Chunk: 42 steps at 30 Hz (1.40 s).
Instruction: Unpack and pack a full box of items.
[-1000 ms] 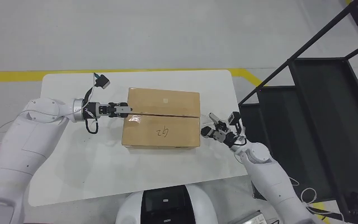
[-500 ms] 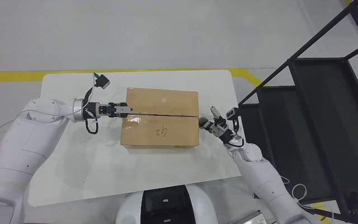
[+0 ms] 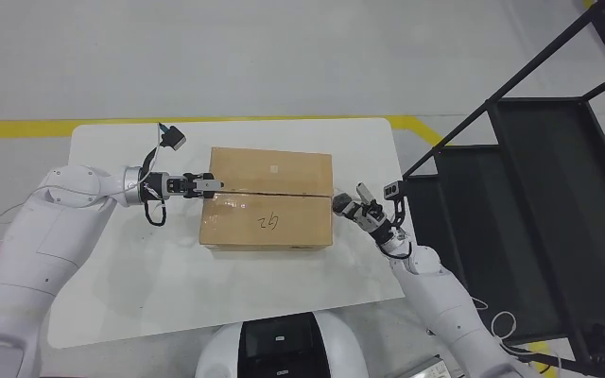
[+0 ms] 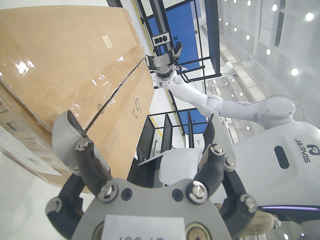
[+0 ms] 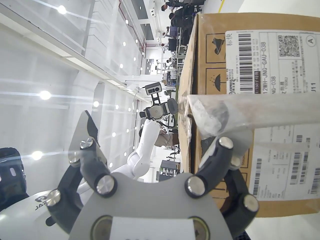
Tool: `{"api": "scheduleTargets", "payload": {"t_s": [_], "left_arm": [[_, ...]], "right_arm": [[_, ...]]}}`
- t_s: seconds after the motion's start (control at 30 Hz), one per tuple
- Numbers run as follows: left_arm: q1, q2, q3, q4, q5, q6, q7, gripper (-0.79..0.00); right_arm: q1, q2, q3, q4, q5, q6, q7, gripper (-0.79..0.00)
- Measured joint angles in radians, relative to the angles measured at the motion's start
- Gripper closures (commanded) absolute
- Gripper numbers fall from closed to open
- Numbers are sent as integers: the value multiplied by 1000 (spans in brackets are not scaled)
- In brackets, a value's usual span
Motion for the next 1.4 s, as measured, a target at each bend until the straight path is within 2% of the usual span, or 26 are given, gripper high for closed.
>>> {"api": "scheduleTargets", "payload": {"t_s": [0.27, 0.5, 0.77, 1.0, 1.4], "left_arm": [[0, 0, 0, 0, 0, 0, 0, -785], [1, 0, 0, -1, 0, 0, 1, -785], [38, 8, -26, -60, 58, 34, 43, -785], [58, 14, -51, -81, 75, 49, 34, -785], [69, 11, -66, -94, 99, 69, 30, -785]], "right_arm": [[18, -8, -5, 13, -88, -70, -54, -785], [11, -9, 6, 1, -216, -69, -157, -785], [-10, -10, 27, -39, -288, -62, -245, -785], [-14, -13, 32, -62, -318, -60, -286, -785], [-61, -8, 66, -149, -451, -145, -329, -785]]}}
